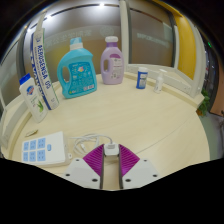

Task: Unplug charger

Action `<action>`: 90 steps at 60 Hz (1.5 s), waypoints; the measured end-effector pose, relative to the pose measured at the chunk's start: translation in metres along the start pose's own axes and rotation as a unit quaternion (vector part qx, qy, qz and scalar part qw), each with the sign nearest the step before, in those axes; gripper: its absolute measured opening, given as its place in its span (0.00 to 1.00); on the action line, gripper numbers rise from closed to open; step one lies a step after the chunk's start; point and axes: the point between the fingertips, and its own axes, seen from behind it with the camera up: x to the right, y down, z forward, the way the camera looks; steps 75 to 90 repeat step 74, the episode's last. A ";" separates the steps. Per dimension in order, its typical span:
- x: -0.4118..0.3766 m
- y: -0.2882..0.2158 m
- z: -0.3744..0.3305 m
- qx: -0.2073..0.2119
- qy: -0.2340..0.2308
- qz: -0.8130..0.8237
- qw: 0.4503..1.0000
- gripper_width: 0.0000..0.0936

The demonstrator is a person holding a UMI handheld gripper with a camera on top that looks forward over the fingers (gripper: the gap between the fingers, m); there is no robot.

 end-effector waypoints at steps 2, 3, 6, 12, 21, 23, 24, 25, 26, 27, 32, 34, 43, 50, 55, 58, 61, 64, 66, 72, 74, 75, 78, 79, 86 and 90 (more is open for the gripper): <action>0.004 0.002 -0.001 -0.002 0.004 0.002 1.000 0.30; 0.007 0.003 -0.003 -0.003 0.008 0.001 1.000 0.36; 0.014 0.004 -0.010 -0.006 0.021 -0.007 1.000 0.55; 0.017 0.010 -0.035 -0.002 0.025 -0.033 0.999 0.89; 0.017 0.022 -0.093 0.008 0.016 -0.078 0.997 0.90; 0.016 0.024 -0.109 0.014 0.013 -0.087 0.996 0.90; 0.015 0.025 -0.118 0.016 0.012 -0.090 0.996 0.90; 0.015 0.026 -0.126 0.017 0.011 -0.093 0.995 0.90; 0.015 0.027 -0.136 0.019 0.009 -0.095 0.995 0.90; 0.014 0.028 -0.145 0.022 0.007 -0.097 0.995 0.90; 0.009 0.033 -0.192 0.035 -0.006 -0.097 0.995 0.90; 0.007 0.035 -0.211 0.041 -0.010 -0.098 0.994 0.90; 0.004 0.043 -0.289 0.064 -0.024 -0.105 0.992 0.90; 0.001 0.047 -0.337 0.082 -0.031 -0.109 0.990 0.90; 0.000 0.050 -0.362 0.091 -0.034 -0.109 0.989 0.90; -0.002 0.052 -0.375 0.096 -0.037 -0.113 0.988 0.90; -0.003 0.054 -0.384 0.102 -0.037 -0.115 0.987 0.90; -0.004 0.057 -0.392 0.100 -0.042 -0.111 0.988 0.90; -0.003 0.057 -0.396 0.104 -0.042 -0.112 0.987 0.90; 0.002 0.062 -0.405 0.106 -0.036 -0.120 0.986 0.91; 0.003 0.064 -0.406 0.106 -0.035 -0.122 0.986 0.91; 0.003 0.064 -0.406 0.106 -0.035 -0.122 0.986 0.91; 0.003 0.064 -0.406 0.106 -0.035 -0.122 0.986 0.91; 0.003 0.064 -0.406 0.106 -0.035 -0.122 0.986 0.91; 0.003 0.064 -0.406 0.106 -0.035 -0.122 0.986 0.91; 0.003 0.064 -0.406 0.106 -0.035 -0.122 0.986 0.91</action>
